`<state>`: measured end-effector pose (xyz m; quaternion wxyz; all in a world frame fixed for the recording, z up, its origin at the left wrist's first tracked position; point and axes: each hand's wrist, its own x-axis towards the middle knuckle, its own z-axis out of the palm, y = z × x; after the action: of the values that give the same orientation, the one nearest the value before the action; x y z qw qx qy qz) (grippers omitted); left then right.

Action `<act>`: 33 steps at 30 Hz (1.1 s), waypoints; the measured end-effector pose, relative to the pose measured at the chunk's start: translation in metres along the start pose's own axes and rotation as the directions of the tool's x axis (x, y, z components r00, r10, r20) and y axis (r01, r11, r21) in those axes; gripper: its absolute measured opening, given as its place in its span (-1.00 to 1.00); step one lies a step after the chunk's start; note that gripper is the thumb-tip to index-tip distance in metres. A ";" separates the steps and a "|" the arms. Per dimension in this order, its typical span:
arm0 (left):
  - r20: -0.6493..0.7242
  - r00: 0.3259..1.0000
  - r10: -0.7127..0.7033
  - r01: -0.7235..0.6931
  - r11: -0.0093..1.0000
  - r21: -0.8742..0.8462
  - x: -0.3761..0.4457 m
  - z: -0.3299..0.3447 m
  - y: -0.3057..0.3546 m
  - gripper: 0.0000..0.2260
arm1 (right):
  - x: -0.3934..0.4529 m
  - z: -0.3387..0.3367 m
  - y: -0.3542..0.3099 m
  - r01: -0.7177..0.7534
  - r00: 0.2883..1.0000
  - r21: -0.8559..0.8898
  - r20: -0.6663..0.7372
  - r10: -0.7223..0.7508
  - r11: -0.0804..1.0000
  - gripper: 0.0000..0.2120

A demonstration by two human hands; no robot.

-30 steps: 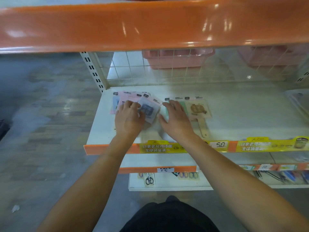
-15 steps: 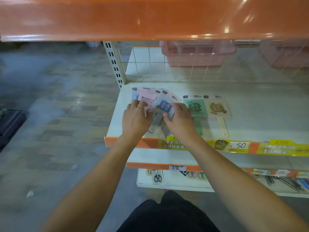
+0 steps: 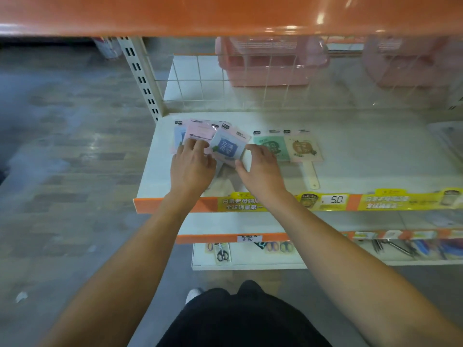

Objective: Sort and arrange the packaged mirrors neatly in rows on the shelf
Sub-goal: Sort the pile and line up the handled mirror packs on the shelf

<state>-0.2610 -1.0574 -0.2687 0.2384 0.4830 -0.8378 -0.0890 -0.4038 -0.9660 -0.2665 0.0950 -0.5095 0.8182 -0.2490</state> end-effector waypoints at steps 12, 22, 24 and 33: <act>0.042 0.998 0.046 -0.046 0.999 -0.006 0.020 -0.022 -0.035 -0.72 | 0.029 0.033 -0.051 -0.220 0.972 -0.132 0.056 0.228 0.967 -0.45; 0.108 0.994 0.025 -0.026 1.000 0.008 0.031 -0.027 -0.056 -0.74 | 0.043 0.047 -0.072 -0.267 0.960 0.027 0.092 0.263 0.963 -0.53; 0.113 0.993 0.036 -0.035 0.999 -0.004 0.030 -0.026 -0.054 -0.75 | 0.041 0.044 -0.073 -0.278 0.958 0.074 0.093 0.271 0.958 -0.36; 0.082 0.997 0.014 0.006 0.972 -0.237 0.034 -0.021 -0.024 -0.73 | 0.023 0.026 -0.062 0.003 0.983 0.207 -0.180 0.035 0.978 -0.10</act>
<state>-0.2464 -1.0975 -0.2491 0.2595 0.4453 -0.8313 -0.2079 -0.3547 -1.0164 -0.2554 0.0739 -0.4654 0.7971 -0.3774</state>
